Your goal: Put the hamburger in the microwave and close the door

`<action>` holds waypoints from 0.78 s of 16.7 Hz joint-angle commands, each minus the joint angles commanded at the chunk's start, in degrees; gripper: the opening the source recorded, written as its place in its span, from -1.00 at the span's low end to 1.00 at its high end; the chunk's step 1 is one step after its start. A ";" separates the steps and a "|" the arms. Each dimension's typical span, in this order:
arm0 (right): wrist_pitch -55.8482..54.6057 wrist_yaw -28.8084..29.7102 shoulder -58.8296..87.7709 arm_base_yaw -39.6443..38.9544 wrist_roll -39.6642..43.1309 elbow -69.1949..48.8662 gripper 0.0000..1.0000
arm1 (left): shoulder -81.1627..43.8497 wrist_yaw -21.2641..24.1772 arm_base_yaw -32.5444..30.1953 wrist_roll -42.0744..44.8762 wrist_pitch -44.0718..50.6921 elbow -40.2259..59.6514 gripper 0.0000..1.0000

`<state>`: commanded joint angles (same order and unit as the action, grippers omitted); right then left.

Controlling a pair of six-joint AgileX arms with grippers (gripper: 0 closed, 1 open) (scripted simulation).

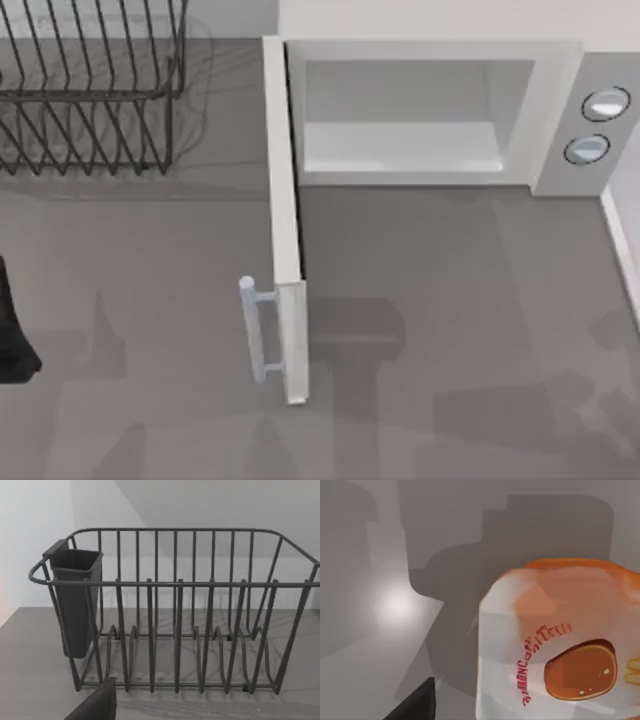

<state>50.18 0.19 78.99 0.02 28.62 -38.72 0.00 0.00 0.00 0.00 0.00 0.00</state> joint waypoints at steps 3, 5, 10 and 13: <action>-9.49 -0.01 4.42 -0.02 -0.10 4.36 1.00 | 0.00 0.00 0.00 0.00 0.00 0.00 1.00; -14.10 -0.01 6.91 -0.04 -0.13 6.73 1.00 | 0.00 0.00 0.00 0.00 0.00 0.00 1.00; -16.47 -0.02 8.39 -0.05 -0.14 8.06 1.00 | 0.00 0.00 0.00 0.00 0.00 0.00 1.00; -16.47 -0.02 8.39 -0.05 -0.14 8.06 0.70 | 0.00 0.00 0.00 0.00 0.00 0.00 1.00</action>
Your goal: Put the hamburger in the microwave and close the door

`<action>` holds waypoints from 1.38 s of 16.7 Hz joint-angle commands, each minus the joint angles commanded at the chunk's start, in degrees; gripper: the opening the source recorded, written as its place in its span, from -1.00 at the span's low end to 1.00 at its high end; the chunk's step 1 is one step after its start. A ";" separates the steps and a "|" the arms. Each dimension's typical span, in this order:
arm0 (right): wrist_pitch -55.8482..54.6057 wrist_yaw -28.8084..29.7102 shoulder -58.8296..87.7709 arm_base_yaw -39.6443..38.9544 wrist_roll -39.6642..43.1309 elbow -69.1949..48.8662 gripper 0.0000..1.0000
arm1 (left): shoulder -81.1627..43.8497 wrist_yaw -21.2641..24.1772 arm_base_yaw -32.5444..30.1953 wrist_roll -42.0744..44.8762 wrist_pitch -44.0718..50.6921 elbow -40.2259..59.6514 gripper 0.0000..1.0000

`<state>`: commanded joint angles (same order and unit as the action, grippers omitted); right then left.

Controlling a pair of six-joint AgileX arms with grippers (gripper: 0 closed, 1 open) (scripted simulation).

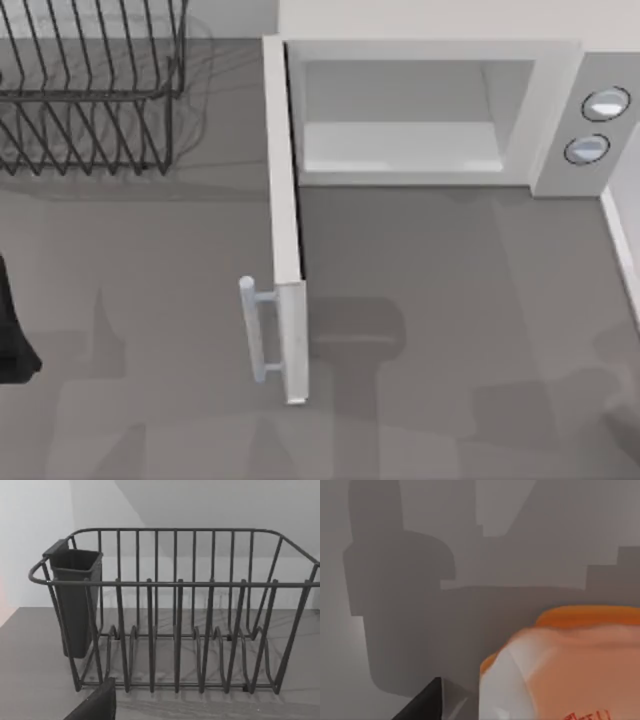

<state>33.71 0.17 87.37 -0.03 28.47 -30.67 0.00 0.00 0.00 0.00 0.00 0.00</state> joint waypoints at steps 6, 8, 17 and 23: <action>0.00 0.00 0.00 0.00 0.00 0.00 -0.21 | 0.00 0.00 0.00 0.00 0.00 0.00 1.00; 0.00 0.00 0.00 0.00 0.00 0.00 -0.51 | 0.00 0.00 0.00 0.00 0.00 0.00 1.00; 0.00 0.00 0.00 0.00 0.00 0.00 -1.00 | 0.00 0.00 0.00 0.00 0.00 0.00 1.00; 7.89 -0.72 -4.89 0.27 0.31 -4.63 -1.00 | 0.00 0.00 0.00 0.00 0.00 0.00 1.00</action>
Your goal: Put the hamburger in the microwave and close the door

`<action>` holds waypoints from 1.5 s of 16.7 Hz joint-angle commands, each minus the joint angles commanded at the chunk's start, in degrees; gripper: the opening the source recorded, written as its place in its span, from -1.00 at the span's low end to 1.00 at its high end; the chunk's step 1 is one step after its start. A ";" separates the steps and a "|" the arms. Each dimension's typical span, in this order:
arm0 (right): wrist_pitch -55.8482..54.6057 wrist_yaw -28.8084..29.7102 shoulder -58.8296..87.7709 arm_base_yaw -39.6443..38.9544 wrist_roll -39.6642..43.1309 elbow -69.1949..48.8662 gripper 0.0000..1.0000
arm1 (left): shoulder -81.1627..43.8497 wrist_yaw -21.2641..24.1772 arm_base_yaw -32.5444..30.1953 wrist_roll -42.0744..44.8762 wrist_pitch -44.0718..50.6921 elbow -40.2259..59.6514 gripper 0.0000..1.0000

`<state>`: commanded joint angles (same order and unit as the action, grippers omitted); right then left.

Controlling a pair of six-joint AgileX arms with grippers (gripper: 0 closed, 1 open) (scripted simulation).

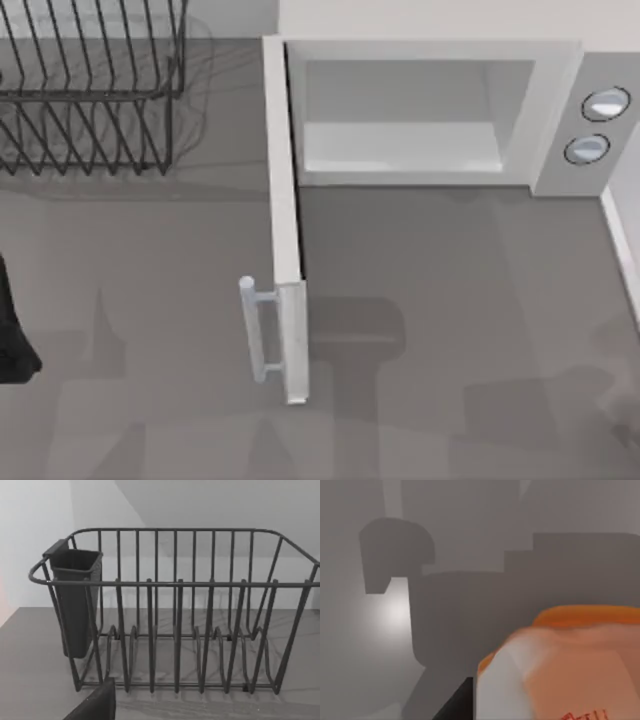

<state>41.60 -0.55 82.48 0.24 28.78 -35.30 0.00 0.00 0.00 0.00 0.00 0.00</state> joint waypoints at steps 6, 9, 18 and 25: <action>18.28 0.01 -5.88 0.17 0.35 -10.43 -1.00 | 0.00 0.00 0.00 0.00 0.00 0.00 1.00; 23.99 0.03 -8.81 0.24 0.33 -14.52 -1.00 | 0.00 0.00 0.00 0.00 0.00 0.00 1.00; 21.05 1.66 -7.47 -0.96 -2.91 -18.26 -1.00 | 0.00 0.00 0.00 0.00 0.00 0.00 1.00; -1.50 15.15 14.13 -10.80 -15.74 -26.18 -1.00 | 0.00 0.00 0.00 0.00 0.00 0.00 1.00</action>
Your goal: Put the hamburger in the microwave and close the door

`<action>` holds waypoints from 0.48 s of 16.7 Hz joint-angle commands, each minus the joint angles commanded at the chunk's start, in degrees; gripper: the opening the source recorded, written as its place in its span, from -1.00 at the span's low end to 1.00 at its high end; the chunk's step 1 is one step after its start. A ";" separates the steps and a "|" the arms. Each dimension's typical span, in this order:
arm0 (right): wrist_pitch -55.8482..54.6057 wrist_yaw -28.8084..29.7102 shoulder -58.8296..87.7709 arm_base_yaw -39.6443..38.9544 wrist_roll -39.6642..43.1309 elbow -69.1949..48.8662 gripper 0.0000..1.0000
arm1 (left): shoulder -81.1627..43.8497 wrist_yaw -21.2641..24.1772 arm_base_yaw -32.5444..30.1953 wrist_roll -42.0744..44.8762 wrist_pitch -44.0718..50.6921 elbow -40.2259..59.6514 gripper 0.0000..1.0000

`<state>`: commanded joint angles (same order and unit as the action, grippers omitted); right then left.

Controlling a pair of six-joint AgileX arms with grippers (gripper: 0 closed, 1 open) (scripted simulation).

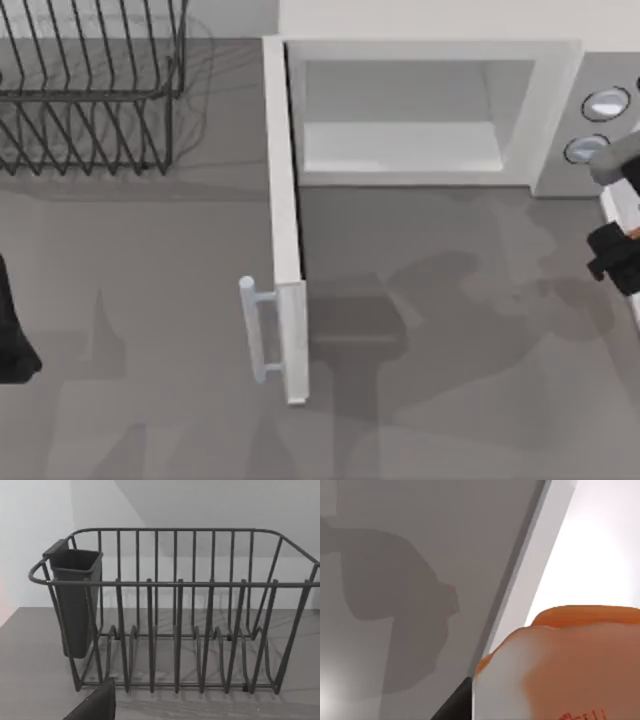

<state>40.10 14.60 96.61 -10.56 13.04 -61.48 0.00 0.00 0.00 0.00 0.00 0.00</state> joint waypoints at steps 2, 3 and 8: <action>-10.28 3.32 6.56 -3.26 -2.65 -1.84 -1.00 | 0.00 0.00 0.00 0.00 0.00 0.00 1.00; -16.20 4.49 9.28 -5.18 -3.84 -3.13 -1.00 | 0.00 0.00 0.00 0.00 0.00 0.00 1.00; -46.63 7.53 22.45 -15.60 -12.93 -8.97 -1.00 | 0.00 0.00 0.00 0.00 0.00 0.00 1.00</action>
<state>-6.53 22.14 119.05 -26.16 0.12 -70.45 0.00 0.00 0.00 0.00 0.00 0.00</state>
